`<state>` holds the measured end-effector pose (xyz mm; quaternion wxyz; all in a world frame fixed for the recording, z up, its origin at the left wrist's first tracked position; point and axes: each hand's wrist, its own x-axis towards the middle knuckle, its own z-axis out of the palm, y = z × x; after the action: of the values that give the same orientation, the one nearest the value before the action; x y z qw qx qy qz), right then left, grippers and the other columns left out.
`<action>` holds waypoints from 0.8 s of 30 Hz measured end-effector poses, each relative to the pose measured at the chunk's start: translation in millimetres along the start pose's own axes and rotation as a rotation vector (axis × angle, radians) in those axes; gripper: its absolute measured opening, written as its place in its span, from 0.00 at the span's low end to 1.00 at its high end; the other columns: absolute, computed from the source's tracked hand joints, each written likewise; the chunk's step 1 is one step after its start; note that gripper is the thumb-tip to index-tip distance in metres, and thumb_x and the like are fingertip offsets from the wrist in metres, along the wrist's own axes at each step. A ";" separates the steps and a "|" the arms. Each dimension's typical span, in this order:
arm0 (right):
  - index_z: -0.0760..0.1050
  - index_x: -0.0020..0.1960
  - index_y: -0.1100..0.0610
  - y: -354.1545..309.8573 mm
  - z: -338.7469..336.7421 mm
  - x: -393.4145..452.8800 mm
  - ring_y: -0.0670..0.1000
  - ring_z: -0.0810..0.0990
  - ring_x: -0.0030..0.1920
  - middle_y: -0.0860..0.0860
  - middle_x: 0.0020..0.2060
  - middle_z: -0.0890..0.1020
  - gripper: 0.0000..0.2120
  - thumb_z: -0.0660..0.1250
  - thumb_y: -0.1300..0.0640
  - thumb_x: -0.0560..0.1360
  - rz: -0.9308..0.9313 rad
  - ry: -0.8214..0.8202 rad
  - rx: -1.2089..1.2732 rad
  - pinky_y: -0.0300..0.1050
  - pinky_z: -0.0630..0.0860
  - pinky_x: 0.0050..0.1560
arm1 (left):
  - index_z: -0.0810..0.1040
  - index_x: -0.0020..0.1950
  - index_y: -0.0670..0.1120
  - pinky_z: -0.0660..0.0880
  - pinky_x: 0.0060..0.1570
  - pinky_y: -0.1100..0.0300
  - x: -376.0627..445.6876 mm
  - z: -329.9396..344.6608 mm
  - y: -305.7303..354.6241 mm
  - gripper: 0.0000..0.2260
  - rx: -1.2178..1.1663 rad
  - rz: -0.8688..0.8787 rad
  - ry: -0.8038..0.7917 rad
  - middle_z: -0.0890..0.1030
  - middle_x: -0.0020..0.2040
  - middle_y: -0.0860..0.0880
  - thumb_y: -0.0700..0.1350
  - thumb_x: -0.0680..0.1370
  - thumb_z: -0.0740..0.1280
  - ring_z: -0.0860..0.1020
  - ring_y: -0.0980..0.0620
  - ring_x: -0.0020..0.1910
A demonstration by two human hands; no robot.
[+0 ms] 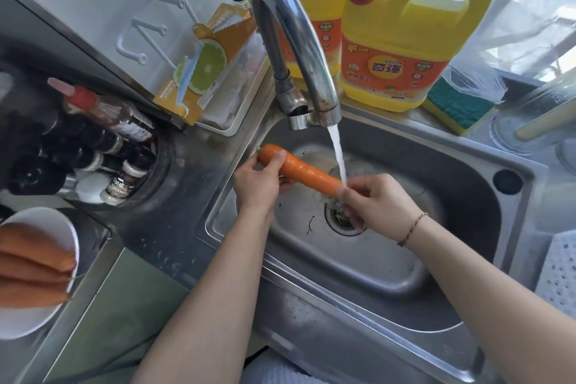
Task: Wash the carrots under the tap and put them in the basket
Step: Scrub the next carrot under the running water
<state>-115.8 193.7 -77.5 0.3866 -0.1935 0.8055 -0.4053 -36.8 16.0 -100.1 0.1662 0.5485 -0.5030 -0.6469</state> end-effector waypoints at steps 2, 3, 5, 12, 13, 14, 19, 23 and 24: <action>0.79 0.33 0.56 0.3 -1.1 -0.1 0.48 0.70 0.21 0.49 0.20 0.74 0.16 0.66 0.53 0.78 0.009 0.054 0.025 0.44 0.73 0.32 | 0.81 0.57 0.46 0.81 0.36 0.55 -2.6 1.0 -1.4 0.12 0.011 0.002 -0.011 0.83 0.51 0.38 0.44 0.75 0.75 0.85 0.45 0.37; 0.80 0.34 0.54 1.6 0.2 1.4 0.48 0.70 0.21 0.48 0.19 0.74 0.15 0.67 0.52 0.78 0.030 0.116 0.038 0.44 0.73 0.30 | 0.81 0.52 0.49 0.82 0.36 0.55 -4.3 2.2 -2.5 0.07 0.013 0.008 -0.021 0.83 0.49 0.39 0.44 0.75 0.75 0.85 0.46 0.36; 0.83 0.37 0.57 2.5 4.1 2.6 0.49 0.70 0.22 0.49 0.19 0.73 0.16 0.67 0.49 0.77 0.055 0.207 0.016 0.47 0.73 0.28 | 0.79 0.44 0.53 0.82 0.37 0.55 -8.5 4.4 -2.4 0.06 0.011 0.017 -0.037 0.84 0.47 0.41 0.43 0.75 0.74 0.85 0.47 0.36; 0.80 0.37 0.61 3.8 0.5 -6.7 0.48 0.75 0.22 0.56 0.24 0.81 0.18 0.63 0.54 0.81 0.032 0.027 0.130 0.37 0.71 0.27 | 0.77 0.66 0.43 0.82 0.36 0.57 -8.2 0.8 -2.6 0.18 -0.040 -0.046 -0.078 0.83 0.49 0.40 0.42 0.77 0.73 0.85 0.48 0.38; 0.79 0.34 0.61 4.2 0.7 -4.0 0.47 0.74 0.21 0.56 0.22 0.79 0.20 0.64 0.51 0.80 0.043 0.086 0.087 0.38 0.71 0.28 | 0.75 0.69 0.42 0.82 0.37 0.57 -9.7 1.9 -4.2 0.20 -0.051 -0.056 -0.093 0.83 0.50 0.40 0.42 0.77 0.72 0.85 0.47 0.39; 0.77 0.31 0.61 4.1 1.3 -1.4 0.47 0.72 0.20 0.55 0.20 0.77 0.23 0.64 0.49 0.79 0.064 0.152 0.035 0.40 0.73 0.29 | 0.73 0.70 0.42 0.82 0.38 0.57 -12.6 3.3 -5.1 0.22 -0.060 -0.068 -0.116 0.83 0.51 0.40 0.41 0.78 0.72 0.85 0.46 0.40; 0.74 0.37 0.55 13.4 -0.2 5.3 0.52 0.74 0.25 0.53 0.26 0.78 0.20 0.63 0.40 0.78 0.155 0.014 -0.087 0.46 0.74 0.32 | 0.63 0.77 0.48 0.83 0.47 0.53 -15.5 -3.0 -10.3 0.26 -0.149 -0.044 -0.272 0.80 0.57 0.48 0.36 0.80 0.65 0.82 0.45 0.54; 0.74 0.41 0.55 6.6 -2.1 3.9 0.52 0.78 0.29 0.52 0.29 0.80 0.20 0.57 0.40 0.80 0.090 -0.088 -0.173 0.50 0.79 0.37 | 0.63 0.74 0.53 0.81 0.54 0.50 -15.8 -3.4 -11.7 0.23 -0.226 0.017 -0.401 0.78 0.60 0.52 0.33 0.82 0.59 0.81 0.48 0.56; 0.74 0.40 0.54 2.2 -0.9 5.0 0.53 0.79 0.32 0.50 0.31 0.80 0.22 0.56 0.38 0.79 0.070 -0.047 -0.217 0.52 0.79 0.40 | 0.64 0.73 0.53 0.81 0.54 0.50 -17.5 -1.9 -12.1 0.23 -0.243 0.024 -0.424 0.78 0.60 0.52 0.33 0.82 0.59 0.81 0.47 0.56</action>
<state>-119.7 192.3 -81.2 0.3959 -0.2155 0.8417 -0.2972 -25.0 33.9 -100.5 0.1292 0.3706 -0.4517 -0.8012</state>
